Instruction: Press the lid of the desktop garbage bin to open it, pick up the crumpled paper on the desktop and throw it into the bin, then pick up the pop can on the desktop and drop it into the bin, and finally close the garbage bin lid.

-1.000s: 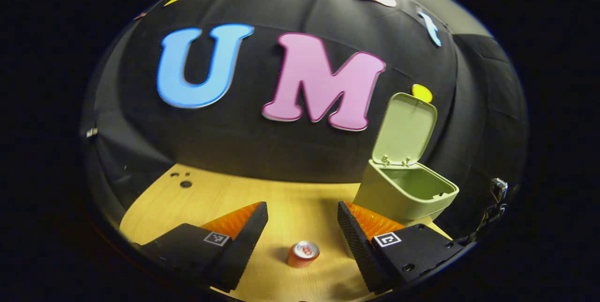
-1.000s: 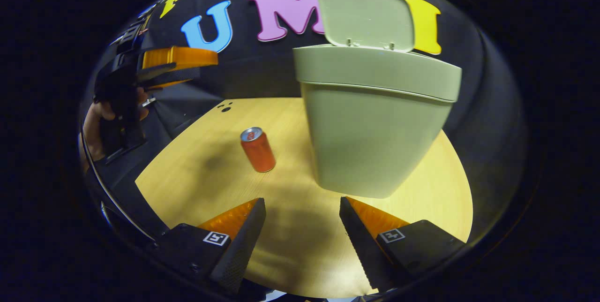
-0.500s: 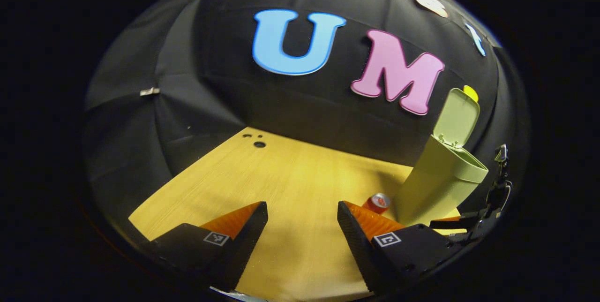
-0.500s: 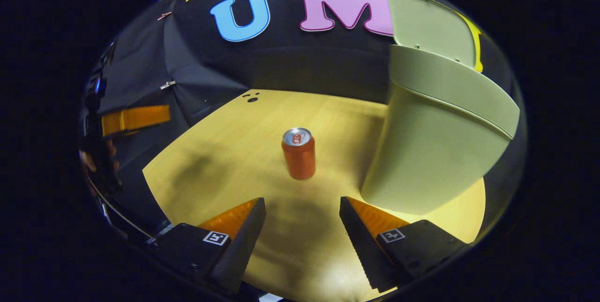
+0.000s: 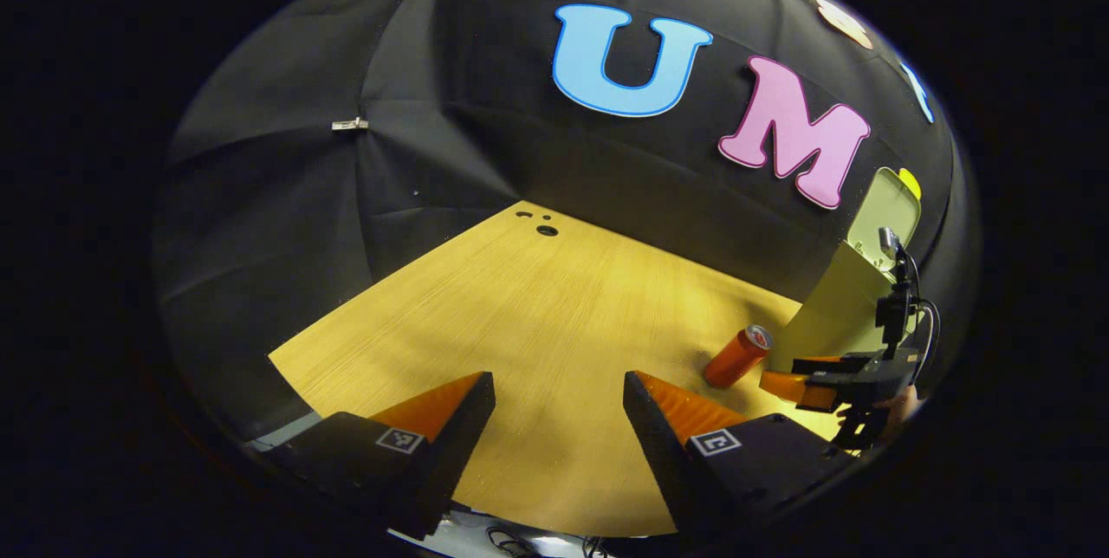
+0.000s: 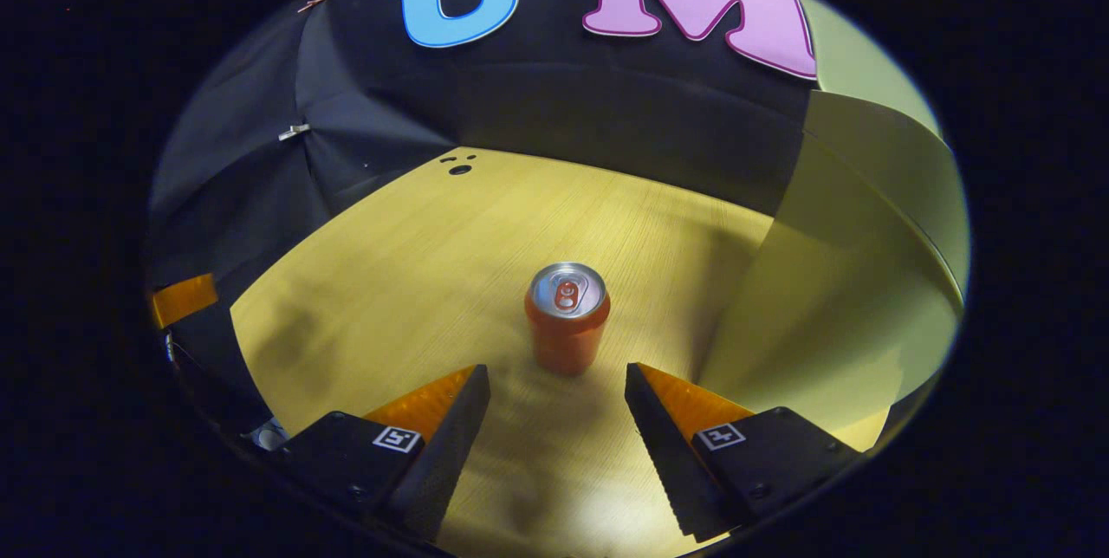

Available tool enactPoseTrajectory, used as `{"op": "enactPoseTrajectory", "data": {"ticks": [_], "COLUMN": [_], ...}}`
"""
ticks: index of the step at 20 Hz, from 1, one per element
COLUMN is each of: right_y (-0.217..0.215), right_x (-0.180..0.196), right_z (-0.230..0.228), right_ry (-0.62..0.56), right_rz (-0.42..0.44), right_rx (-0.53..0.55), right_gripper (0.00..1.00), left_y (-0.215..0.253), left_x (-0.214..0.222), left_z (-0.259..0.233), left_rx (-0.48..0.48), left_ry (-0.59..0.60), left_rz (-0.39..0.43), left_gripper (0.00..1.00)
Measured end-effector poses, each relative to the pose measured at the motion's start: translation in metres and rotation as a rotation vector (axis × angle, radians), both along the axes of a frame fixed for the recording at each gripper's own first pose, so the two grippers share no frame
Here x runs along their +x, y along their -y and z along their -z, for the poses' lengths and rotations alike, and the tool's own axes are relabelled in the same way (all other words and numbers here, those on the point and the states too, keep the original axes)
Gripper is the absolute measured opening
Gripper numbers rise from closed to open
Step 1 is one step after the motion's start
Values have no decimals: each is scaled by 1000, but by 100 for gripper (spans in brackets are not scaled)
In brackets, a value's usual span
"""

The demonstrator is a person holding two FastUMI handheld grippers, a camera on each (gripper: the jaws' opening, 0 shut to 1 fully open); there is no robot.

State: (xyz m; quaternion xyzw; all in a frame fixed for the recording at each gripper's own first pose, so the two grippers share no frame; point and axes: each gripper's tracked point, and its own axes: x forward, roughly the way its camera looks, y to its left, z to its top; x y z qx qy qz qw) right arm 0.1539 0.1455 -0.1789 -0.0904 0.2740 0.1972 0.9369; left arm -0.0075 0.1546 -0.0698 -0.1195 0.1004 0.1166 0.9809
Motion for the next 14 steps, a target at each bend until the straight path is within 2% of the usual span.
{"op": "enactPoseTrajectory", "data": {"ticks": [14], "right_y": [-20], "right_x": [66], "right_z": [28], "right_ry": [-38], "right_rz": [27], "right_rx": [-36], "right_gripper": [99], "left_y": [-16], "left_x": [-20], "left_z": [11], "left_rx": [0], "left_ry": [-44], "left_rz": [-87], "left_gripper": [96]}}
